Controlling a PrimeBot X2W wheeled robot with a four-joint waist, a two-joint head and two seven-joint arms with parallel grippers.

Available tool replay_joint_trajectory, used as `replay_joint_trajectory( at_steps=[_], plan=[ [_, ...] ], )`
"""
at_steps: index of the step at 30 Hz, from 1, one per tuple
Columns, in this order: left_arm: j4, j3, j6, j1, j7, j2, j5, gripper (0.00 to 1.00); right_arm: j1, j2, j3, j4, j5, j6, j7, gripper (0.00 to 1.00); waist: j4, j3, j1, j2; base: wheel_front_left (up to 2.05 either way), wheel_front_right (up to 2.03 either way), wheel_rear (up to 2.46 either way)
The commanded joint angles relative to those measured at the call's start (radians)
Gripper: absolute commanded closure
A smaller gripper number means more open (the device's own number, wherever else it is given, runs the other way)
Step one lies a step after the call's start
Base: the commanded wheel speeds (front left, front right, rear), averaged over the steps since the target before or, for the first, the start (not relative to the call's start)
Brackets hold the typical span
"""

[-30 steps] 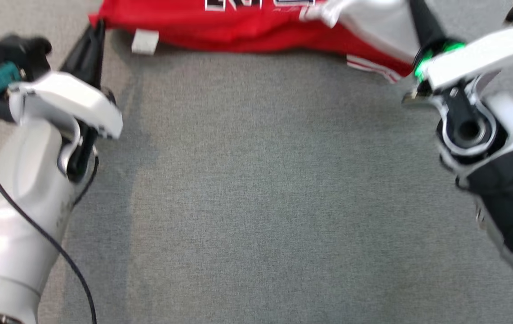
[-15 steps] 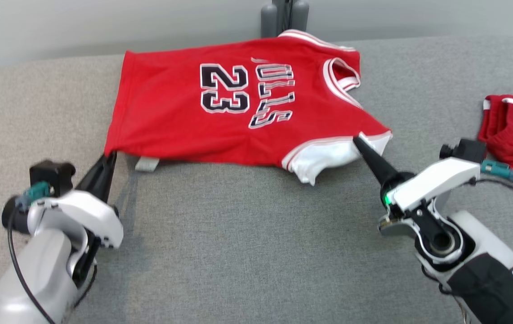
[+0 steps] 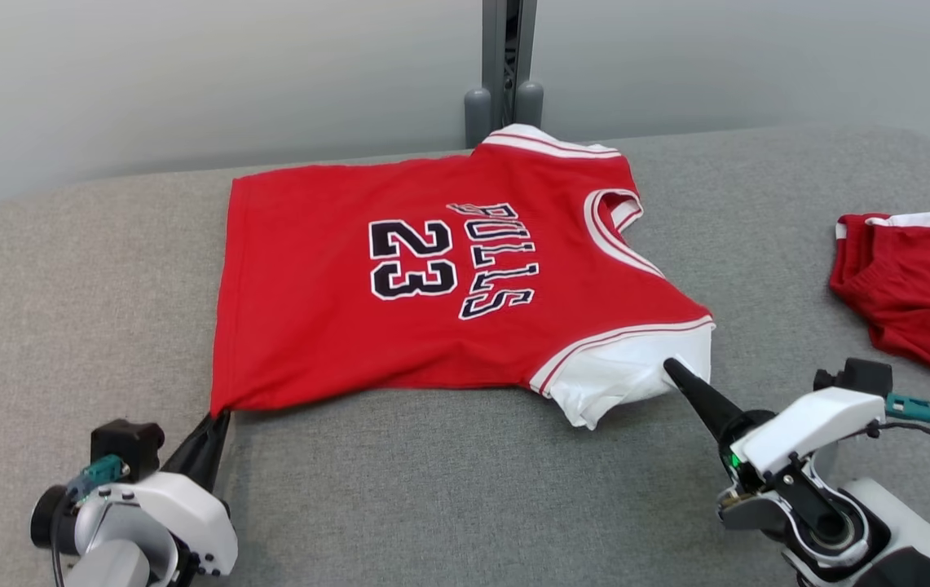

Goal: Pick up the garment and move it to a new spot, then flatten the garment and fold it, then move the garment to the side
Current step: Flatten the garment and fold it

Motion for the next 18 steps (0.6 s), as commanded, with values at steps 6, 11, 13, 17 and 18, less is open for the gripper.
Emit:
replay_joint_trajectory(
  at_steps=[6, 11, 13, 17, 18],
  plan=[
    [-0.005, 0.052, 0.004, 0.066, -0.004, -0.015, 0.0, 1.0, 0.058, -0.051, -0.014, -0.043, 0.026, 0.003, 0.036, 1.0, -0.005, -0.035, -0.0001, 0.0, 0.0, 0.0, 0.0],
    [-0.013, 0.075, 0.002, 0.117, -0.004, -0.027, -0.008, 1.0, 0.087, -0.079, -0.004, -0.063, 0.037, 0.003, 0.07, 1.0, -0.01, -0.057, -0.0001, 0.0, 0.0, 0.0, 0.0],
    [-0.018, 0.087, 0.001, 0.135, -0.004, -0.03, -0.017, 1.0, 0.096, -0.092, 0.003, -0.071, 0.04, 0.003, 0.084, 1.0, -0.01, -0.063, -0.0001, 0.0, 0.0, 0.0, 0.0],
    [-0.028, 0.095, 0.001, 0.169, -0.004, -0.033, -0.03, 1.0, 0.113, -0.116, 0.012, -0.084, 0.048, 0.003, 0.104, 1.0, -0.01, -0.07, -0.0001, 0.0, 0.0, 0.0, 0.0],
    [-0.031, 0.096, 0.0, 0.177, -0.004, -0.033, -0.031, 1.0, 0.117, -0.123, 0.013, -0.088, 0.05, 0.003, 0.106, 1.0, -0.009, -0.072, -0.0001, 0.0, 0.0, 0.0, 0.0]
  ],
)
